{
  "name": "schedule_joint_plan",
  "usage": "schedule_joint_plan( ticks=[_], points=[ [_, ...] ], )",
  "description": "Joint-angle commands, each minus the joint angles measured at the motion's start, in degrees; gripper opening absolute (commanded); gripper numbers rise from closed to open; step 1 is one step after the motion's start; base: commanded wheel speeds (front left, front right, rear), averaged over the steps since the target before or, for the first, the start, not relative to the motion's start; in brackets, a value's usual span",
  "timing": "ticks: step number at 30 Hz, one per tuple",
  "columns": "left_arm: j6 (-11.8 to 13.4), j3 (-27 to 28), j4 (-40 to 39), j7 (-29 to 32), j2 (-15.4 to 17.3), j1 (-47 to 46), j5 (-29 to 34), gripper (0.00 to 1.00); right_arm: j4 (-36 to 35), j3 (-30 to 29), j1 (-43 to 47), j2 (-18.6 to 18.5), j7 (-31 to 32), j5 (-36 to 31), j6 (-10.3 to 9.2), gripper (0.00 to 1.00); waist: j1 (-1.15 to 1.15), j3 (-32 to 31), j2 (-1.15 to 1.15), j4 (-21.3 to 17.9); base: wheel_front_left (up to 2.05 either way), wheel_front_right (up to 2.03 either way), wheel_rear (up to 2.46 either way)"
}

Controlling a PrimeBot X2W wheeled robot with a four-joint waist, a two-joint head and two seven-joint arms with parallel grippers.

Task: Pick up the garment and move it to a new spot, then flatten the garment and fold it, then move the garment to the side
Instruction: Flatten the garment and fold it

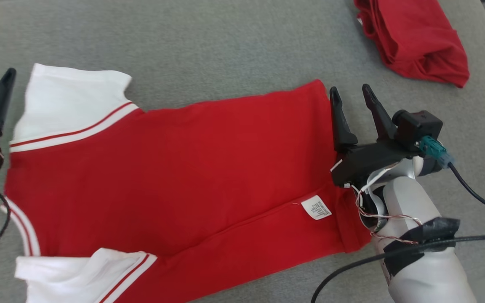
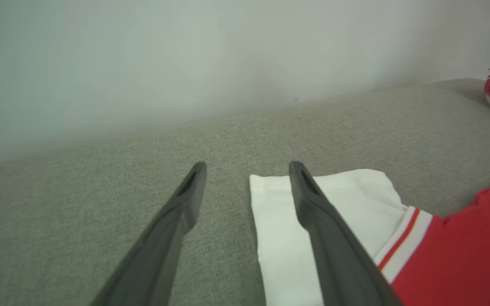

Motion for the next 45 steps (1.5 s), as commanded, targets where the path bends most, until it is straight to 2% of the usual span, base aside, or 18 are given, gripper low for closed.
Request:
schedule_joint_plan(
  ticks=[1, 9, 20, 21, 22, 23, 24, 32, 45],
  points=[
    [0.1, -1.3, 2.0, 0.5, 1.0, -1.5, -1.0, 1.0, 0.7, 0.7, -1.2, 0.2, -0.3, 1.0, -0.01, 1.0, -0.02, 2.3, -0.01, -2.4, 0.0, 0.0, 0.0],
    [0.1, -10.1, 10.0, 3.4, 3.7, -9.5, -3.1, 1.0, 2.2, 4.3, -3.9, 0.2, -1.4, 4.8, -0.01, 1.0, -0.02, 4.0, -0.01, -5.0, 0.0, 0.0, 0.0],
    [0.1, -18.4, 16.0, 5.5, 4.8, -14.3, -5.7, 1.0, 3.3, 5.7, -4.3, 0.2, -2.3, 6.9, -0.01, 1.0, -0.02, 4.4, -0.01, -7.2, 0.0, 0.0, 0.0],
    [0.1, -19.0, 16.3, 5.7, 4.6, -14.2, -6.4, 0.92, 3.4, 5.7, -4.4, 0.2, -2.4, 6.9, -0.01, 1.0, -0.02, 4.3, -0.01, -7.3, 0.0, 0.0, 0.0],
    [0.1, -19.0, 16.3, 5.7, 4.6, -14.2, -6.4, 0.92, 3.4, 5.7, -4.4, 0.2, -2.4, 6.9, -0.01, 1.0, -0.02, 4.3, -0.01, -7.3, 0.0, 0.0, 0.0],
    [0.1, -19.7, 16.3, 5.9, 4.5, -14.2, -6.6, 0.18, 3.5, 5.7, -4.5, 0.2, -2.4, 6.9, -0.01, 1.0, -0.02, 4.3, -0.01, -7.3, 0.0, 0.0, 0.0],
    [0.1, -20.5, 16.4, 5.9, 4.6, -14.5, -6.9, 0.0, 3.7, 5.7, -4.5, 0.2, -2.4, 6.8, -0.01, 1.0, -0.02, 4.3, -0.01, -7.2, 0.0, 0.0, 0.0],
    [0.1, -24.7, 15.1, 0.6, 4.8, -16.3, -7.0, 0.0, 8.3, 6.6, -6.3, 0.2, -1.0, 6.5, -0.01, 1.0, -0.02, 2.7, -0.01, -4.7, 0.0, 0.0, 0.0],
    [0.1, -28.9, 6.2, -7.3, 4.1, -13.9, -7.0, 0.0, 23.5, 2.7, -16.2, 0.1, 4.7, 4.2, -0.01, 1.0, -0.02, 2.3, -0.01, 1.7, 0.0, 0.0, 0.0]
  ],
)
